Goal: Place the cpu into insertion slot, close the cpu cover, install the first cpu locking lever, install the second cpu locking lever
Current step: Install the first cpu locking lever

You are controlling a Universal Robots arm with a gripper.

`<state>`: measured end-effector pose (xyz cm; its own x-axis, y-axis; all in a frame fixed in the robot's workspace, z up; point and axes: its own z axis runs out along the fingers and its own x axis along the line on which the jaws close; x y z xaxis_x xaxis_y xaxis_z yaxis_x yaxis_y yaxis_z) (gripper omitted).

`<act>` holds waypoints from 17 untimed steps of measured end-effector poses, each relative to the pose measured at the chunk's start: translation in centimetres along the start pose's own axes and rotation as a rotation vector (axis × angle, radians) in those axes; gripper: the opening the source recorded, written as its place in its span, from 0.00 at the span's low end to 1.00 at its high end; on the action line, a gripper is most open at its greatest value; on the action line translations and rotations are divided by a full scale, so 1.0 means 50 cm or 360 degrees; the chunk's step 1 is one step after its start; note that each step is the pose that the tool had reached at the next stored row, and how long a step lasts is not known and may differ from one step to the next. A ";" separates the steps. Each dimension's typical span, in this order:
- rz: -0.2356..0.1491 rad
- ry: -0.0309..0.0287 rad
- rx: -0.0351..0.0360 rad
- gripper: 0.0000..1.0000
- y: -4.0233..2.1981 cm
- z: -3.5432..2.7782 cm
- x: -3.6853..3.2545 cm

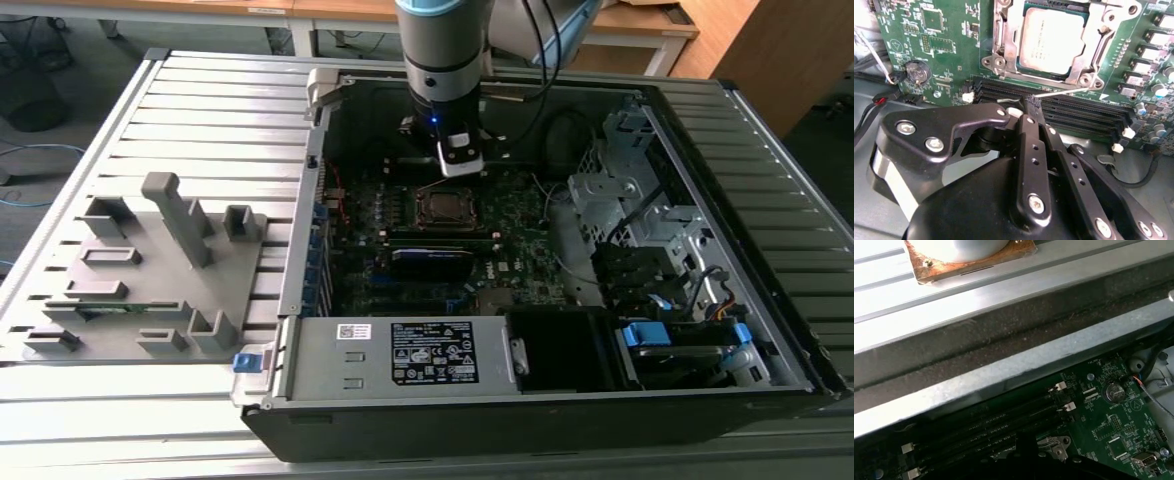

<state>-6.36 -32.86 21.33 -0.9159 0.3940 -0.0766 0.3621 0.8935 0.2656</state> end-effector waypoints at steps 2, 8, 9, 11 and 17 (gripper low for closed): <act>0.0014 -0.00049 0.0002 0.11 0.000 0.002 -0.001; 0.0050 -0.00164 0.0008 0.11 0.002 0.008 -0.001; 0.0053 -0.00177 0.0009 0.11 0.004 0.009 0.000; 0.0058 -0.00206 0.0013 0.11 0.008 0.011 0.002; 0.0072 -0.00285 0.0023 0.11 0.010 0.014 0.002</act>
<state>-6.15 -32.21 20.78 -0.8955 0.4375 -0.0821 0.4055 0.8777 0.2554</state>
